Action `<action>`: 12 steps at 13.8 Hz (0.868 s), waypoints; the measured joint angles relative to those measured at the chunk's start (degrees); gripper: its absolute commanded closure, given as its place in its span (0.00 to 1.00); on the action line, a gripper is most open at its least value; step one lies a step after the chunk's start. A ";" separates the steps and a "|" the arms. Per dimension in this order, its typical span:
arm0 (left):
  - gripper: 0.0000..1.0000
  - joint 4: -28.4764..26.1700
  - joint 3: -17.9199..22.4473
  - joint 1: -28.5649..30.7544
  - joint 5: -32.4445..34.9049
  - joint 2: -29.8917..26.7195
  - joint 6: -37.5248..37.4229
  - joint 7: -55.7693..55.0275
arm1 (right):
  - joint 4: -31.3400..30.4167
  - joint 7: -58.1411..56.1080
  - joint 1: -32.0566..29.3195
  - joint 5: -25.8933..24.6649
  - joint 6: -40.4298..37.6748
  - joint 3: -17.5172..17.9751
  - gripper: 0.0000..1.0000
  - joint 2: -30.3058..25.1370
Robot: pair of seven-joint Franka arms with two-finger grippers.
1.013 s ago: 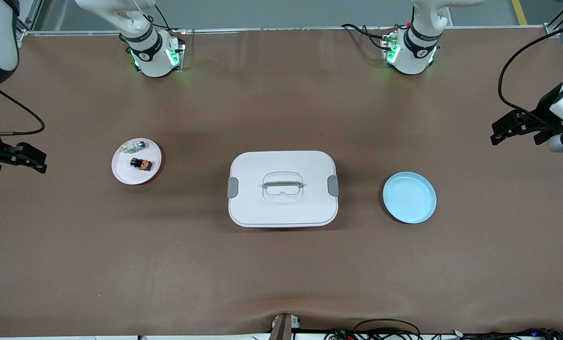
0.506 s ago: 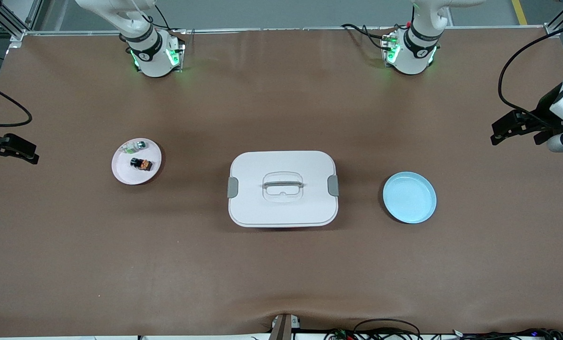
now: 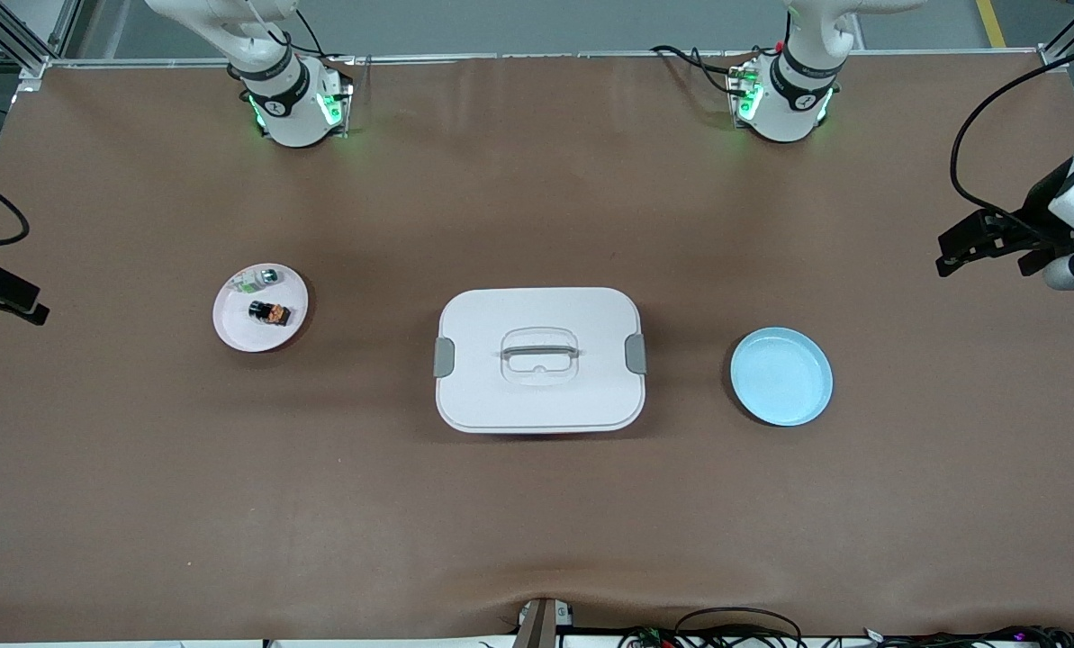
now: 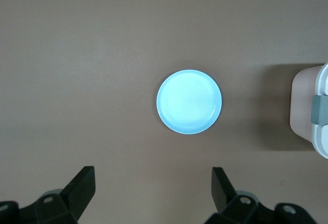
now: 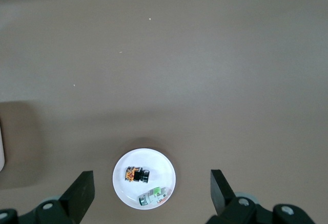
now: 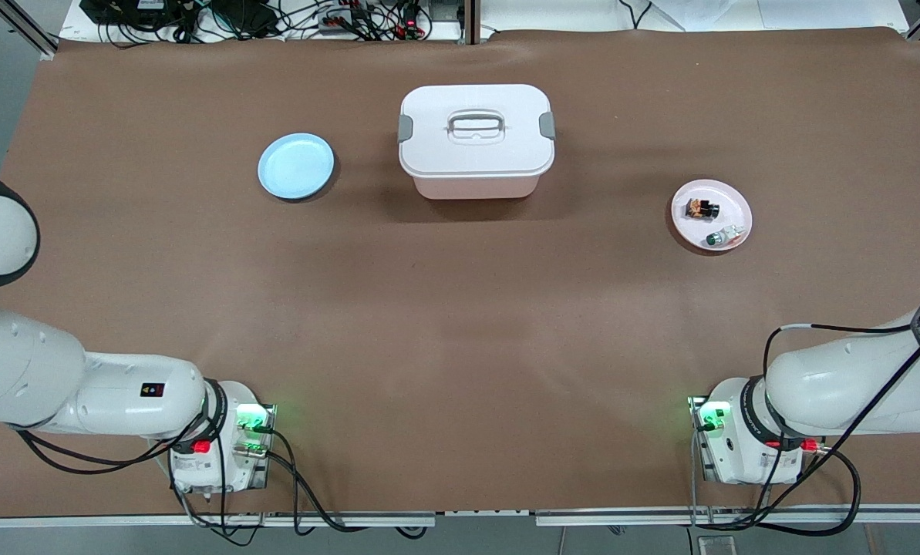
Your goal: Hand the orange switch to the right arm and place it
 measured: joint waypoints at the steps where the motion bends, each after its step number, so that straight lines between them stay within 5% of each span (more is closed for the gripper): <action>1: 0.00 0.00 0.00 0.00 0.00 0.00 0.00 0.00 | 0.10 0.00 -0.07 0.00 0.00 0.01 0.00 -0.01; 12: 0.00 0.00 -0.01 -0.05 0.00 0.00 -1.04 0.00 | 1.34 0.78 0.08 0.39 -5.33 0.81 0.00 -1.23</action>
